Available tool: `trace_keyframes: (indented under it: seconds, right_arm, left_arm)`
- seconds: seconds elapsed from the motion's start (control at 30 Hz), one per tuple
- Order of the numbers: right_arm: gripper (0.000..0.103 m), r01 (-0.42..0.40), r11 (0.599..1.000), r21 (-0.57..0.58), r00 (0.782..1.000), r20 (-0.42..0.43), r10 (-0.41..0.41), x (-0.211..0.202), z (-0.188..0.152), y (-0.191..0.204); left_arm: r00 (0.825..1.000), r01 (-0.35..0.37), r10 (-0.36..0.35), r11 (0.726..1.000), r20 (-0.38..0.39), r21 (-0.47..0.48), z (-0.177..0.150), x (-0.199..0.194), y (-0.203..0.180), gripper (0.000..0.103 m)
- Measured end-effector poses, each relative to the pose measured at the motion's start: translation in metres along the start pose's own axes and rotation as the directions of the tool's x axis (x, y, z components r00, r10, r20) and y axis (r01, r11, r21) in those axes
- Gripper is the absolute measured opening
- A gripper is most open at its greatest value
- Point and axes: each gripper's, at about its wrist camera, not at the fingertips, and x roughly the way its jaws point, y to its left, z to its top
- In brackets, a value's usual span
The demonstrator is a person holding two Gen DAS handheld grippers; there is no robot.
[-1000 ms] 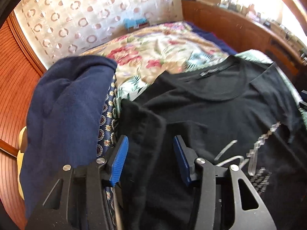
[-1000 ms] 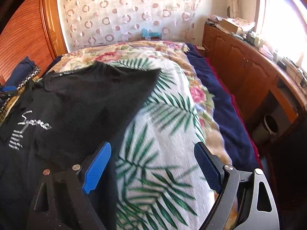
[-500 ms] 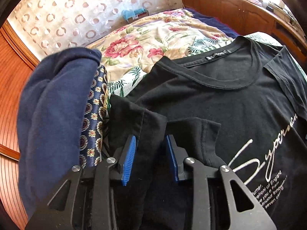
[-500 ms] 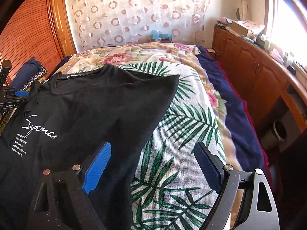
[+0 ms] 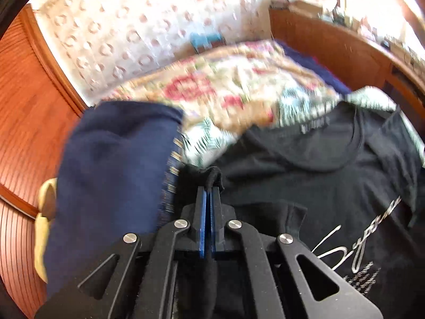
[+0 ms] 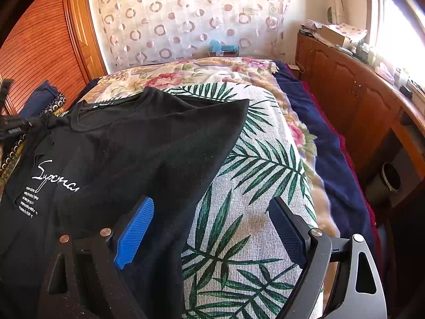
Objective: Fold small clothes
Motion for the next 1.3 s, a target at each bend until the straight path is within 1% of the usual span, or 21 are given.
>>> trace_keyframes:
  seconds: [0.1, 0.2, 0.3, 0.43, 0.5, 0.53, 0.63, 0.7, 0.77, 0.8, 0.83, 0.87, 0.9, 0.93, 1.0, 1.07, 1.1, 1.17, 1.3]
  right_arm:
    - [0.089, -0.006, 1.0, 0.002, 1.0, 0.0, 0.006, 0.0, 0.003, -0.002]
    - [0.089, -0.001, 1.0, 0.001, 1.0, 0.013, 0.001, -0.001, 0.013, -0.004]
    - [0.089, -0.031, 0.999, 0.008, 0.999, 0.029, 0.031, 0.001, 0.026, -0.007]
    - [0.089, -0.051, 0.999, 0.015, 0.999, 0.002, 0.051, 0.018, 0.042, -0.014]
    - [0.084, -0.053, 0.998, 0.018, 0.998, -0.017, 0.054, 0.028, 0.047, -0.016]
    - [0.081, -0.042, 0.999, 0.017, 0.999, -0.027, 0.043, 0.033, 0.049, -0.017]
    - [0.076, -0.021, 1.0, 0.013, 0.999, -0.043, 0.022, 0.045, 0.056, -0.019]
    - [0.071, 0.006, 1.0, 0.009, 0.998, -0.058, -0.006, 0.053, 0.062, -0.018]
    - [0.063, 0.019, 1.0, 0.008, 0.997, -0.075, -0.018, 0.063, 0.065, -0.018]
    - [0.058, 0.024, 1.0, 0.001, 0.998, -0.061, -0.024, 0.064, 0.068, -0.016]
    - [0.045, 0.026, 1.0, -0.007, 0.998, -0.057, -0.026, 0.066, 0.071, -0.015]
    - [0.024, 0.016, 1.0, -0.022, 0.998, -0.055, -0.017, 0.067, 0.073, -0.011]
    - [0.013, -0.013, 0.999, -0.038, 0.998, -0.06, 0.01, 0.069, 0.074, -0.007]
    - [0.008, -0.033, 0.998, -0.053, 0.997, -0.068, 0.03, 0.07, 0.075, -0.002]
    - [0.007, -0.026, 0.997, -0.078, 0.998, -0.053, 0.022, 0.067, 0.076, 0.007]
    - [0.006, -0.065, 0.995, -0.075, 0.998, -0.018, 0.064, 0.054, 0.077, 0.015]
    - [0.006, -0.069, 0.995, -0.075, 0.998, 0.008, 0.069, 0.046, 0.077, 0.018]
    - [0.006, -0.075, 0.994, -0.081, 0.994, 0.071, 0.08, 0.021, 0.078, 0.026]
    - [0.006, -0.082, 0.992, -0.098, 0.979, 0.178, 0.098, -0.028, 0.07, 0.04]
  left_arm:
    - [0.999, -0.004, 0.005, 0.999, 0.041, -0.034, 0.004, -0.019, 0.019, 0.003]
    - [0.999, 0.007, -0.004, 0.999, 0.052, -0.051, 0.004, -0.023, 0.03, 0.003]
    - [0.998, 0.024, -0.021, 0.998, 0.062, -0.059, -0.001, -0.027, 0.033, 0.003]
    - [0.995, 0.055, -0.05, 0.996, 0.082, -0.067, -0.003, -0.027, 0.03, 0.003]
    - [0.994, 0.062, -0.056, 0.996, 0.091, -0.065, -0.003, -0.029, 0.027, 0.003]
    - [0.993, 0.07, -0.063, 0.995, 0.096, -0.066, -0.004, -0.031, 0.026, 0.003]
    - [0.991, 0.085, -0.078, 0.994, 0.104, -0.066, -0.007, -0.035, 0.025, 0.003]
    - [0.989, 0.101, -0.093, 0.993, 0.114, -0.067, -0.01, -0.038, 0.024, 0.003]
    - [0.986, 0.121, -0.112, 0.99, 0.124, -0.067, -0.012, -0.043, 0.022, 0.003]
    - [0.984, 0.128, -0.119, 0.989, 0.129, -0.067, -0.013, -0.046, 0.021, 0.003]
    - [0.983, 0.136, -0.126, 0.988, 0.135, -0.068, -0.015, -0.049, 0.02, 0.003]
    - [0.981, 0.144, -0.133, 0.987, 0.141, -0.068, -0.016, -0.052, 0.018, 0.003]
    - [0.979, 0.151, -0.14, 0.986, 0.149, -0.069, -0.018, -0.056, 0.017, 0.003]
    - [0.977, 0.16, -0.147, 0.984, 0.157, -0.072, -0.02, -0.061, 0.016, 0.003]
    - [0.972, 0.171, -0.155, 0.982, 0.176, -0.078, -0.026, -0.072, 0.015, 0.003]
    - [0.968, 0.177, -0.158, 0.981, 0.196, -0.083, -0.033, -0.085, 0.015, 0.003]
    - [0.965, 0.179, -0.158, 0.98, 0.208, -0.085, -0.037, -0.092, 0.015, 0.003]
    - [0.96, 0.178, -0.152, 0.98, 0.235, -0.091, -0.047, -0.109, 0.016, 0.003]
    - [0.952, 0.171, -0.138, 0.98, 0.274, -0.098, -0.067, -0.132, 0.016, 0.003]
